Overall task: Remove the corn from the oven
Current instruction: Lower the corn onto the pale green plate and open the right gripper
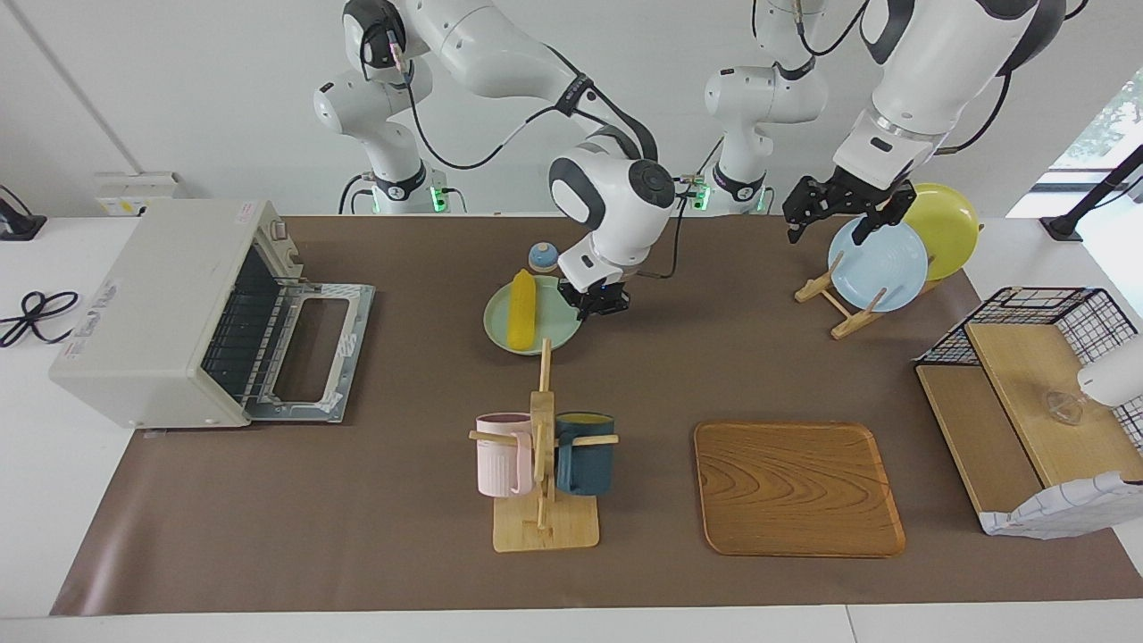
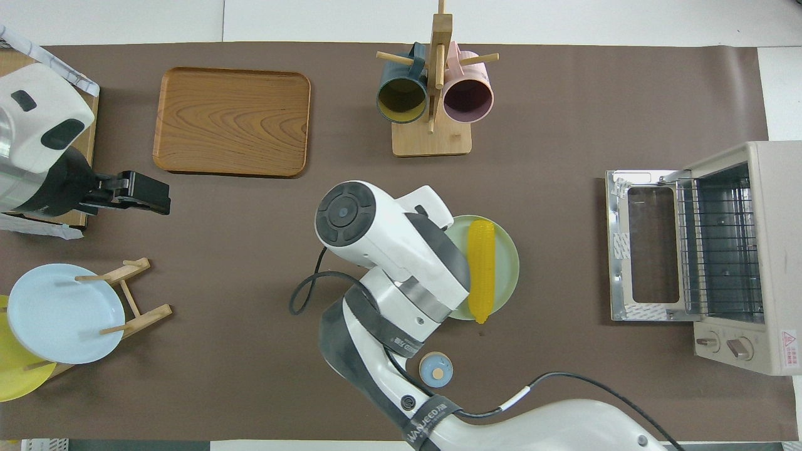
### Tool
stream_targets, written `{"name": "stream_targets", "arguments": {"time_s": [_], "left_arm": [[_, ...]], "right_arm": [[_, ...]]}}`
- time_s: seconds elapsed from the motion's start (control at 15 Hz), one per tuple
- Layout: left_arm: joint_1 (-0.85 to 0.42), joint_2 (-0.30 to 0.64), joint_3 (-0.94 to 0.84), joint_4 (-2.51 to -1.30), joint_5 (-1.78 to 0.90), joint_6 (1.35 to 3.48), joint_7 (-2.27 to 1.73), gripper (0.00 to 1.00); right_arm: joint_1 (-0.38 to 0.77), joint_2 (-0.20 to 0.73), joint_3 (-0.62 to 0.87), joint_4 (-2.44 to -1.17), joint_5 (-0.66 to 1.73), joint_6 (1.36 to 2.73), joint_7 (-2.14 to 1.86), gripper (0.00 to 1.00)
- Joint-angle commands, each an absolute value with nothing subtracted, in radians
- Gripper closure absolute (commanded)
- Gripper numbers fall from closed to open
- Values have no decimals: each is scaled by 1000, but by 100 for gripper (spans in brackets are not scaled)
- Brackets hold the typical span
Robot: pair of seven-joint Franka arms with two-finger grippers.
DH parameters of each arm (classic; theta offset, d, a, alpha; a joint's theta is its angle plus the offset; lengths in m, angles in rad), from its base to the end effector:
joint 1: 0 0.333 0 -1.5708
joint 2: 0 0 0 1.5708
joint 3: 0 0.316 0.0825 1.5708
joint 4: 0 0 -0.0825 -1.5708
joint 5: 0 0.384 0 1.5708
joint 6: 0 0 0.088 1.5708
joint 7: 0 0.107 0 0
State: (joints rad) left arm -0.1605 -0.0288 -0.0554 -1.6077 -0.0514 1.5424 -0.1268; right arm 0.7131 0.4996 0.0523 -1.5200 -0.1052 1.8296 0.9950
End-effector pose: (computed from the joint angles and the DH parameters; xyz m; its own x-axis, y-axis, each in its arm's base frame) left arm 0.5282 -0.1221 0.6206 0.9950 -0.0903 -0.0425 -0.0884 -0.9951 0.0448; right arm 0.4938 0.4558 0.3574 0.9788 -0.1999 -0.0444 -0.1876 -0.9624 0.1963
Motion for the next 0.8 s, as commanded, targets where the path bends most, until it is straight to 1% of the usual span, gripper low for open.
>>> {"name": "stream_targets", "arguments": {"time_s": [0.0,0.13,0.27,0.4,0.47,0.53,0.6,0.67,0.73], "left_arm": [[-158,-66,-55,-1655,-32,1583,-129,0],[-158,-66,-55,-1655,-32,1585,-129,0],[-158,-66,-55,-1655,-32,1585,-129,0],[-158,-66,-55,-1655,-32,1586,-129,0],[-160,-64,-55,-1655,-32,1588,-129,0],[-158,-64,-55,-1657,-32,1589,-129,0],[-158,-64,-55,-1655,-32,1589,-129,0],[-158,-64,-55,-1655,-32,1591,-127,0],[-158,-64,-55,-1655,-32,1594,-127,0]], "right_arm": [[715,494,72,-1538,-83,1876,1005,100],[718,483,72,-1593,-77,1942,1009,100],[710,480,72,-1614,-42,1974,1011,100],[712,480,72,-1605,-37,1971,1012,83],[713,480,72,-1598,-38,1976,1009,65],[709,480,72,-1594,-43,1974,1000,60],[704,479,71,-1585,-52,1973,985,57],[701,474,66,-1562,-55,1951,953,57],[686,447,58,-1563,-58,1918,916,58]]}}
